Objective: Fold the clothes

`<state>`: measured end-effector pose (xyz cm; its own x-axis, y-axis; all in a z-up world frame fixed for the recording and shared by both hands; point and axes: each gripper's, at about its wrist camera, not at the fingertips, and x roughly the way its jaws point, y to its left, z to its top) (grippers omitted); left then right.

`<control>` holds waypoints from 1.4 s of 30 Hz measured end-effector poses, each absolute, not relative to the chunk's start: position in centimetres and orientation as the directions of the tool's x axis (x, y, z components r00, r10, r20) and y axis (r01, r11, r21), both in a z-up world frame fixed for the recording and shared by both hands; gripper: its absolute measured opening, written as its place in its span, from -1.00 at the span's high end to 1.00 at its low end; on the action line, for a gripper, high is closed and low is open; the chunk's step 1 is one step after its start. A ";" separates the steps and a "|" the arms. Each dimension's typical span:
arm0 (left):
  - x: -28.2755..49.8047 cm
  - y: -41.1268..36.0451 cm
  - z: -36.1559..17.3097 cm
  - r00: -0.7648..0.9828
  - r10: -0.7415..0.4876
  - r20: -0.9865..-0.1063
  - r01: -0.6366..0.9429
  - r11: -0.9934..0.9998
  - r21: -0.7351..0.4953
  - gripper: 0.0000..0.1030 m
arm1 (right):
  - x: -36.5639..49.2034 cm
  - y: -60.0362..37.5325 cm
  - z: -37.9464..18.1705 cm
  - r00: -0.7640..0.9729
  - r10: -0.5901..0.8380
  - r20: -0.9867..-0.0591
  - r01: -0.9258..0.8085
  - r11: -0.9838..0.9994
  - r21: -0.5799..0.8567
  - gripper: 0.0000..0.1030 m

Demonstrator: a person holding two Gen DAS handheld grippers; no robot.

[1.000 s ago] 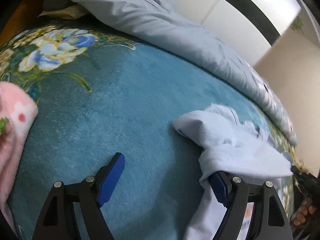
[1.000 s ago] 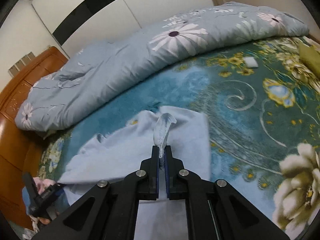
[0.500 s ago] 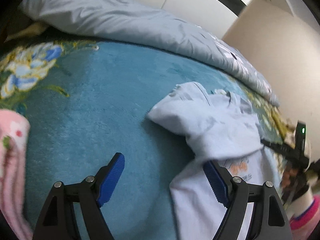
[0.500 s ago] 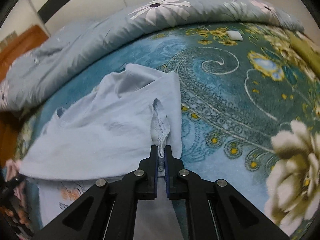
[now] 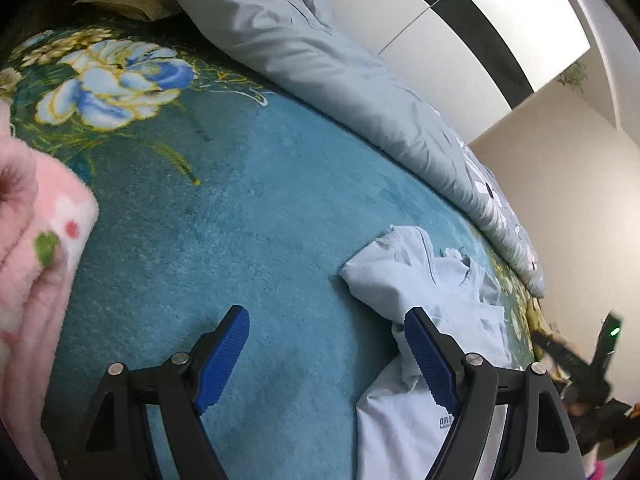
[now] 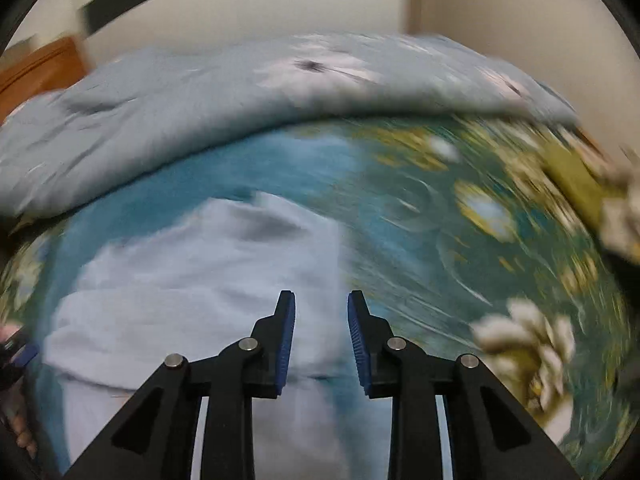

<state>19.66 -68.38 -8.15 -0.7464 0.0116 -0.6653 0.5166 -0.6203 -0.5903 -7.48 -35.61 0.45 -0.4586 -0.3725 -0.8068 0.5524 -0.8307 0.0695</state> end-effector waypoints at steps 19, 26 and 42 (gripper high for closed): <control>24.4 -70.8 -6.0 -0.821 -0.221 -0.526 0.553 -0.537 -0.637 -0.61 | 5.3 -62.9 -7.2 -0.123 -0.363 -0.924 0.978 -0.201 -0.052 0.18; 24.3 -70.8 -6.1 -0.826 -0.206 -0.525 0.545 -0.533 -0.647 -0.61 | 5.8 -63.4 -8.6 -0.141 -0.315 -0.938 0.977 -0.199 -0.080 0.18; 24.5 -71.2 -6.3 -0.830 -0.195 -0.523 0.540 -0.520 -0.662 -0.61 | 0.0 -64.2 -3.2 -0.156 -0.517 -0.842 0.871 -0.474 0.130 0.89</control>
